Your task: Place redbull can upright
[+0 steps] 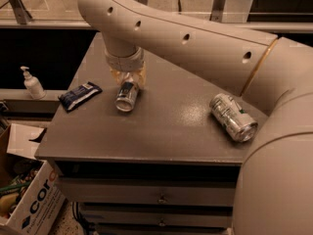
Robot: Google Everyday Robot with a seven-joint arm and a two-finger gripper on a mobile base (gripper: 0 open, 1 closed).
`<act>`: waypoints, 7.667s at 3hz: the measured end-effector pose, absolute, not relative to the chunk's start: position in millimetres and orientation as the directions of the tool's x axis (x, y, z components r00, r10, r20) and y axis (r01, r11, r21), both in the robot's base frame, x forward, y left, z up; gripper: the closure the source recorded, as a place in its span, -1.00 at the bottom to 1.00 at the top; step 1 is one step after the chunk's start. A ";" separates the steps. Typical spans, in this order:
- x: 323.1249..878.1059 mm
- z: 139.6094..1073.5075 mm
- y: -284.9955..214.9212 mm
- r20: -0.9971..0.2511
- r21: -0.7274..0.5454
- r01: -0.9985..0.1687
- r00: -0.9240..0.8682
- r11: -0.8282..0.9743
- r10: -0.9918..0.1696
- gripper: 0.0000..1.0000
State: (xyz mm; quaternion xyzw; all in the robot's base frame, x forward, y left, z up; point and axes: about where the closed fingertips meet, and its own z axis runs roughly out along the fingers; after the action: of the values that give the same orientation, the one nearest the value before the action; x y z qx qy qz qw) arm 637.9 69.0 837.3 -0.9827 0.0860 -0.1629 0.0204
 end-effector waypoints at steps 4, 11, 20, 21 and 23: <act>639.6 858.5 66.9 0.372 -0.157 -0.133 0.910 -0.979 -0.184 1.00; 640.0 880.1 78.3 0.549 -0.194 0.490 0.772 -0.850 0.319 1.00; 683.7 933.0 -34.2 0.931 -0.325 0.607 0.342 -0.725 -0.131 1.00; 688.5 937.7 -38.9 0.935 -0.340 0.614 0.303 -0.712 -0.186 1.00; 701.3 937.0 -57.3 0.952 -0.307 0.639 0.204 -0.705 -0.230 1.00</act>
Offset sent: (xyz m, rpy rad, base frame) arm 0.0067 0.0000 0.0435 0.1255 -0.1232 -0.0045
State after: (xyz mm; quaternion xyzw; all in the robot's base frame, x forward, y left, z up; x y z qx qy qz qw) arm 701.3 -57.3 937.0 -0.6902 -0.1484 -0.6132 0.3544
